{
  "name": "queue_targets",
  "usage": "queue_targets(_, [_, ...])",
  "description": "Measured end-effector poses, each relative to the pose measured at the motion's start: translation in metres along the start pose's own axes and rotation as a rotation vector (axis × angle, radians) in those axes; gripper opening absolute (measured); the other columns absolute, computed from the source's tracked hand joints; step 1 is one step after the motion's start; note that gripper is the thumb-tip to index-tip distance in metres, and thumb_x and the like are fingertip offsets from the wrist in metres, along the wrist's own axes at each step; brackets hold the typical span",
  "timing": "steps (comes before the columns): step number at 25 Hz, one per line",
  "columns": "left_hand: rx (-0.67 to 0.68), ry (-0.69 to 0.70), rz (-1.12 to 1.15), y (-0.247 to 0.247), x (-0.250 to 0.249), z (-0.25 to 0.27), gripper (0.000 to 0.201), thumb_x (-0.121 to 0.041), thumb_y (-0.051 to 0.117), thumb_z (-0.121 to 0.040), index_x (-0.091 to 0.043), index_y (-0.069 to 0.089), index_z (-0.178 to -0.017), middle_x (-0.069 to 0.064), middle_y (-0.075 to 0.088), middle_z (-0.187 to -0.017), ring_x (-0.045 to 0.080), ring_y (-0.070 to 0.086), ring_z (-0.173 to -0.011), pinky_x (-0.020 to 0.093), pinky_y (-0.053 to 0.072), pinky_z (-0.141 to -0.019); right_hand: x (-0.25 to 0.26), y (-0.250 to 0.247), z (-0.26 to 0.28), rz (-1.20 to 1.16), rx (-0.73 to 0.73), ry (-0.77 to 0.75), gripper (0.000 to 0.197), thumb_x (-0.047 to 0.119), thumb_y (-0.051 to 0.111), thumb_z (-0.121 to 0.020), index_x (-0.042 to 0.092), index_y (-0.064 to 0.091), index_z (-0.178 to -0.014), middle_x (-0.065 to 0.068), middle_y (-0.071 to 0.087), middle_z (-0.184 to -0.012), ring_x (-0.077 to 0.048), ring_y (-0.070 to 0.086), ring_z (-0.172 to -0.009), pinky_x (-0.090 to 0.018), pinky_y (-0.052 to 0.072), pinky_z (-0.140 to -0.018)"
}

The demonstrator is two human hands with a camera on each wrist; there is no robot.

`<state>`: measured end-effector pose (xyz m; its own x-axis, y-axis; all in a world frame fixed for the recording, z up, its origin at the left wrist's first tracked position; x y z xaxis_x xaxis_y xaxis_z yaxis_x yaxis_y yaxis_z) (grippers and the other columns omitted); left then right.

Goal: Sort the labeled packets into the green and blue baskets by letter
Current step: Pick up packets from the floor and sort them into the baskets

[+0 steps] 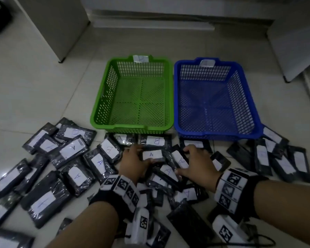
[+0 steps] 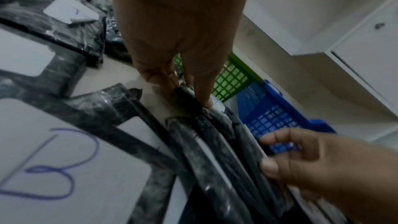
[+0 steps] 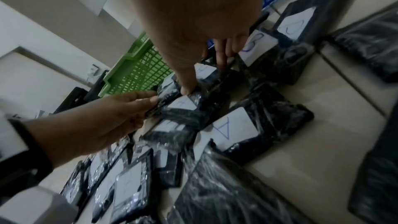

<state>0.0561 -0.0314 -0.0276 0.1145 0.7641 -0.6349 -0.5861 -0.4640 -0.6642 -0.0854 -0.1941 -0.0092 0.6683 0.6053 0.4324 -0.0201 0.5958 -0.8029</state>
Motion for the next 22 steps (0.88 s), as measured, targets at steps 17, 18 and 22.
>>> queue_targets(17, [0.38,0.252,0.576,-0.028,-0.151,-0.025,0.026,0.003,0.053,-0.09,-0.014,0.054,-0.109,0.016,0.063,-0.102,0.027,0.065,-0.087,0.04,0.059,-0.08,-0.047,-0.168,-0.072,-0.16,-0.28,-0.085,0.048,0.018,0.059,-0.091,0.026,0.043,-0.136,-0.008,0.057,-0.122,-0.025,0.057,-0.105,-0.028,0.043,-0.085])
queue_targets(18, [0.232,0.284,0.556,-0.022,-0.158,-0.03,0.026,0.0,0.055,-0.09,-0.016,0.055,-0.111,0.009,0.063,-0.1,0.025,0.065,-0.088,0.039,0.058,-0.082,-0.06,-0.168,-0.076,-0.103,-0.245,-0.025,0.042,0.016,0.061,-0.089,0.024,0.046,-0.127,-0.008,0.06,-0.115,-0.026,0.058,-0.096,-0.03,0.044,-0.079])
queue_targets(22, [-0.035,0.461,0.239,0.02,-0.17,-0.041,0.027,-0.014,0.061,-0.088,-0.027,0.056,-0.111,-0.006,0.061,-0.103,0.015,0.064,-0.092,0.028,0.053,-0.081,-0.09,-0.143,-0.085,0.015,-0.064,0.015,0.026,0.01,0.065,-0.085,0.029,0.057,-0.102,-0.007,0.065,-0.113,-0.025,0.061,-0.099,-0.032,0.049,-0.085])
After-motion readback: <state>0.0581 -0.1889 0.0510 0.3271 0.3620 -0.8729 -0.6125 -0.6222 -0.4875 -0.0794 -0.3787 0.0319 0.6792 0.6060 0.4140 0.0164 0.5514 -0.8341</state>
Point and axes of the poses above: each hand's wrist, its own z-axis away from the middle knuckle, its own y-axis out of the palm, x = y × z, the point moved 7 cm from there along -z, towards the middle knuckle
